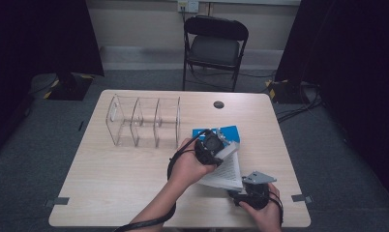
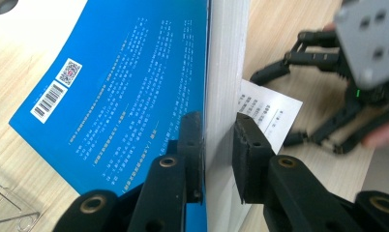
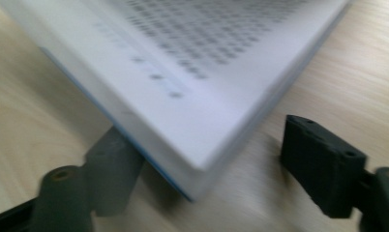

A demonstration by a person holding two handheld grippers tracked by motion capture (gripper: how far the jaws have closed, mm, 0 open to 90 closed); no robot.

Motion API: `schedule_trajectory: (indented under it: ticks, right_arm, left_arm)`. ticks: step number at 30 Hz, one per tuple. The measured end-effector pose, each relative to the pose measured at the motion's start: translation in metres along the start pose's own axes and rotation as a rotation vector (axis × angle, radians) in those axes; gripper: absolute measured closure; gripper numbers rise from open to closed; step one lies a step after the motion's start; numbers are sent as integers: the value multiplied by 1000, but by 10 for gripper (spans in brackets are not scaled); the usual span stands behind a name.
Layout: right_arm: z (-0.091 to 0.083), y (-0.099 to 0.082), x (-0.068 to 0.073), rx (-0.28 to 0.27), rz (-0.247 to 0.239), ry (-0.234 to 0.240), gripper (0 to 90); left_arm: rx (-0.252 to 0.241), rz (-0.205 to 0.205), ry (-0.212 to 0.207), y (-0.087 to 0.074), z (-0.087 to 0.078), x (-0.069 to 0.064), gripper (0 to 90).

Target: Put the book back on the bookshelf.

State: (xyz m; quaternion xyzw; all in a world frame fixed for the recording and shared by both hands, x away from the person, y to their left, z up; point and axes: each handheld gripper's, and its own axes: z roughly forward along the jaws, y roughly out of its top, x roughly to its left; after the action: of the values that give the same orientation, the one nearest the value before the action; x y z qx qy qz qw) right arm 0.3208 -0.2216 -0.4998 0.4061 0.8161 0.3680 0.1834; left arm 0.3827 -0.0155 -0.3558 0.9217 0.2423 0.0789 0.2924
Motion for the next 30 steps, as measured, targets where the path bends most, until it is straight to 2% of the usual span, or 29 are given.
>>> schedule_trajectory:
  ticks: [1,2,4,6,8,9,13,17,19,21,24,26,30]
  right_arm:
    - [-1,-1,-2,-2,8,-10,256]
    - [-3,-2,-5,-8,26,1,267]
    - [-4,-2,-7,-17,33,19,276]
    - [-5,-3,-7,-40,29,13,299]
    - [-6,-3,-7,-57,38,27,306]
    - [-9,-2,-10,-91,49,30,305]
    - [-10,-2,-12,-106,46,47,305]
    - [-12,1,-13,-125,15,62,296]
    - [-11,0,-15,-138,15,85,272]
    - [-10,0,-16,-155,-3,110,272]
    - [-9,2,-14,-175,-46,117,273]
    - [-11,4,-13,-210,-33,124,272]
    - [-18,10,-13,-240,-52,133,258]
  left_arm:
    - [6,7,-4,-2,1,-1,759]
    - [8,10,-6,-3,2,-2,758]
    - [9,16,-10,-6,6,-4,757]
    - [17,28,-5,-8,10,-8,756]
    - [13,23,-12,-10,13,-10,755]
    - [18,34,-15,-13,16,-12,753]
    - [49,70,-10,-16,23,-20,750]
    - [39,67,-14,-19,22,-22,751]
    - [44,73,-5,-19,19,-23,752]
    - [42,69,-11,-19,17,-23,753]
    - [39,70,-11,-20,14,-24,754]
    - [32,71,-18,-20,11,-24,754]
    - [29,76,-29,-18,7,-25,755]
